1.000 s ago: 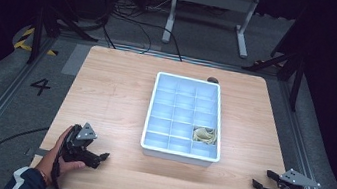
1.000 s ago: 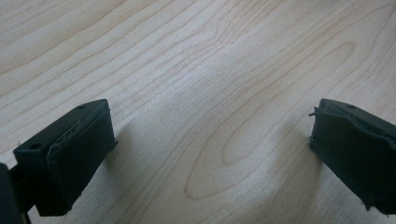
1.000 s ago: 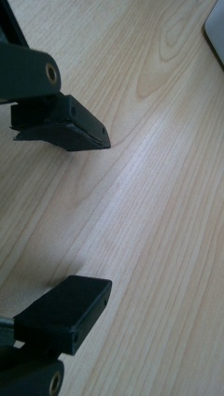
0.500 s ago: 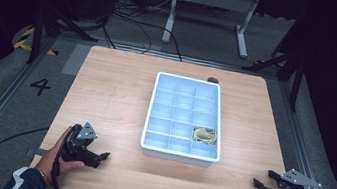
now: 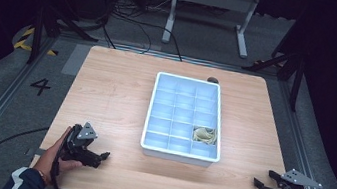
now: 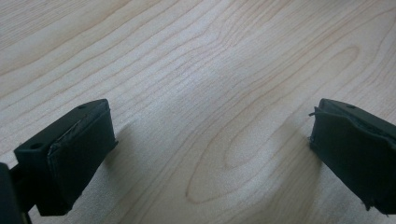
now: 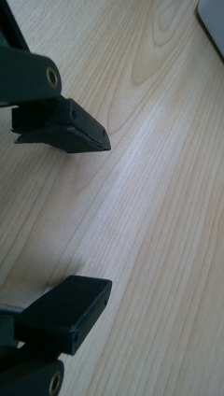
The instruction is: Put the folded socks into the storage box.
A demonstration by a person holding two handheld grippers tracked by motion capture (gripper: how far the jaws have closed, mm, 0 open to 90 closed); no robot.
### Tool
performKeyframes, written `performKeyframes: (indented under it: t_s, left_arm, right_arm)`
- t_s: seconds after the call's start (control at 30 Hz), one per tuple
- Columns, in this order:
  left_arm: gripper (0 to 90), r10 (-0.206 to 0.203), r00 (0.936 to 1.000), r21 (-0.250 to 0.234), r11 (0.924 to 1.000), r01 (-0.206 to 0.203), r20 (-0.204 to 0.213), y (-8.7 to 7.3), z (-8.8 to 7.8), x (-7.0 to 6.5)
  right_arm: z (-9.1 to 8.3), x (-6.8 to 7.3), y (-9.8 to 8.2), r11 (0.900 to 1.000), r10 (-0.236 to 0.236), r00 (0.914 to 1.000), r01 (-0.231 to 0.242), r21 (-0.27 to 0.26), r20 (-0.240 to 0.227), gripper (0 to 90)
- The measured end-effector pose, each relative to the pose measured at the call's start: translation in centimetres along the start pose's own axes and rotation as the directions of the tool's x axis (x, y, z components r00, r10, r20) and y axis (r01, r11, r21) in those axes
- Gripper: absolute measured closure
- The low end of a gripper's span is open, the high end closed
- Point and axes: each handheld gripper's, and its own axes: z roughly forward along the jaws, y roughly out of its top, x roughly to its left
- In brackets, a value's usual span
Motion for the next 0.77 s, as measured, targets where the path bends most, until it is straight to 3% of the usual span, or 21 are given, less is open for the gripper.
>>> performKeyframes:
  t_s: [0.77]
  left_arm:
    - [0.0,0.004,1.0,0.0,1.0,-0.004,-0.002,0.06,0.01,0.08]
  right_arm:
    - [0.01,-0.11,0.01,1.0,0.015,0.9998,-0.015,-0.001,0.015,28.1]
